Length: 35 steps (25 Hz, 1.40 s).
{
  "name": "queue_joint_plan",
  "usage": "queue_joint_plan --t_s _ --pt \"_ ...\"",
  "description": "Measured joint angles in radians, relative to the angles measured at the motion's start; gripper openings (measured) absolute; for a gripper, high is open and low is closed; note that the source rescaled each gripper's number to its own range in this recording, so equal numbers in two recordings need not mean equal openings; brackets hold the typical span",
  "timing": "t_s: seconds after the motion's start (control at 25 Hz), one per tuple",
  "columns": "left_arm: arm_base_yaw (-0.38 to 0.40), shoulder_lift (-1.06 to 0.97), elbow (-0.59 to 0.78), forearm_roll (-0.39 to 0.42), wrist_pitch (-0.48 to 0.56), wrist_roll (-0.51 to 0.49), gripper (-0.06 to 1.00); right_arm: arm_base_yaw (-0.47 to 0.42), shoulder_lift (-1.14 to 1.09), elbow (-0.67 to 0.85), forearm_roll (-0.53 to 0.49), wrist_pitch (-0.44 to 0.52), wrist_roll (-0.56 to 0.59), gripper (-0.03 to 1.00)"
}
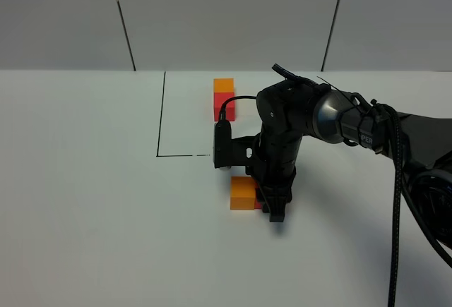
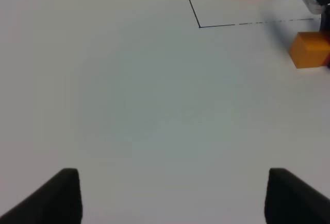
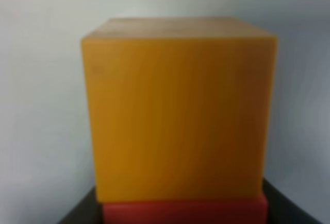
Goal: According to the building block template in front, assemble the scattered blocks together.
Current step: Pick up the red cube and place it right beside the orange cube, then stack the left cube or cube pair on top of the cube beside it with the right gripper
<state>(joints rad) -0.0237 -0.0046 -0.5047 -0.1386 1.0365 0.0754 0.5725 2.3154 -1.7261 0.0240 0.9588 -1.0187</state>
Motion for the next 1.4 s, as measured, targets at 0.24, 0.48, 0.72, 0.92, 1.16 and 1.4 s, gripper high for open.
queue_joint_plan --t_s 0.24,0.48,0.72,0.92,1.16,1.4 --pt "0.000 0.000 0.000 0.000 0.000 0.000 0.90 0.000 0.000 0.000 0.012 -0.019 -0.015 0.24" --pt "0.000 0.000 0.000 0.000 0.000 0.000 0.90 0.001 -0.012 0.002 0.070 -0.032 -0.015 0.96" --pt "0.000 0.000 0.000 0.000 0.000 0.000 0.90 0.003 -0.140 0.003 0.074 -0.030 0.084 1.00" --pt "0.000 0.000 0.000 0.000 0.000 0.000 0.90 0.000 -0.304 0.003 0.032 -0.007 0.388 1.00" --pt "0.000 0.000 0.000 0.000 0.000 0.000 0.89 -0.070 -0.453 0.012 -0.082 0.032 0.815 1.00" --pt "0.000 0.000 0.000 0.000 0.000 0.000 0.89 -0.160 -0.582 0.135 -0.169 0.035 1.085 1.00"
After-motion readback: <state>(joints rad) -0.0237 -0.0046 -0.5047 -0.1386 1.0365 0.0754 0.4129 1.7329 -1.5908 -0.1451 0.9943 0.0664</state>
